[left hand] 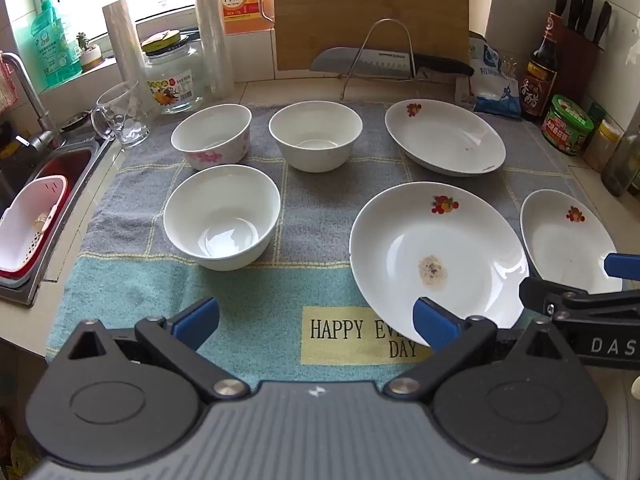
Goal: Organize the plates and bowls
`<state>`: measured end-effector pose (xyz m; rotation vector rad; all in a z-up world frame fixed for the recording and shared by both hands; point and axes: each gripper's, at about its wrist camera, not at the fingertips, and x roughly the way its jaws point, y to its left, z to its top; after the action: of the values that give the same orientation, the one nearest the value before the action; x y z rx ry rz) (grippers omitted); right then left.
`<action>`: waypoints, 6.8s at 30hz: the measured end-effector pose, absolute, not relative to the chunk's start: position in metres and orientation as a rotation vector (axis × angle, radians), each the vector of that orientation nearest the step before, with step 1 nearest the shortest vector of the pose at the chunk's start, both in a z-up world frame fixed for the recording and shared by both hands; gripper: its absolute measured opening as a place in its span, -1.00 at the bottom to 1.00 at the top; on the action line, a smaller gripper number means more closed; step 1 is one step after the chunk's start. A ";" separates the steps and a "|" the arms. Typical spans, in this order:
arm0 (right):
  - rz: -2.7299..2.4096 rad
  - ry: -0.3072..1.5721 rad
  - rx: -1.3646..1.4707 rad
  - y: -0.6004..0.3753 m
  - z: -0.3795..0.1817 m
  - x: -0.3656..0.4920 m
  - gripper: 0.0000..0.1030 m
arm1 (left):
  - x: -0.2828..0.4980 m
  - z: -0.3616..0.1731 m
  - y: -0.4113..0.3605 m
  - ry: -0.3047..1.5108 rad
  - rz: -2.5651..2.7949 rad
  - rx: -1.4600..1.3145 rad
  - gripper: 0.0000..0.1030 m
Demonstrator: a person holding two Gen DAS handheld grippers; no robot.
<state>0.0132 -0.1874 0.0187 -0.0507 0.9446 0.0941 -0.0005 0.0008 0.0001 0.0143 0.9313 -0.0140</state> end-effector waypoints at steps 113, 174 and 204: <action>0.013 0.744 -0.087 -0.188 0.037 -0.012 1.00 | 0.015 0.010 0.018 0.784 -0.354 -0.009 0.98; 0.160 0.675 -0.070 -0.331 -0.106 -0.014 1.00 | 0.157 -0.053 -0.241 0.903 -0.901 0.434 0.84; 0.161 0.748 -0.092 -0.330 -0.096 0.003 1.00 | 0.186 -0.076 -0.270 1.027 -1.106 0.549 0.44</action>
<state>0.0031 -0.3302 -0.0959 -0.0921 0.7480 0.1607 0.1858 -0.2701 -0.0762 0.5486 1.0273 -1.1060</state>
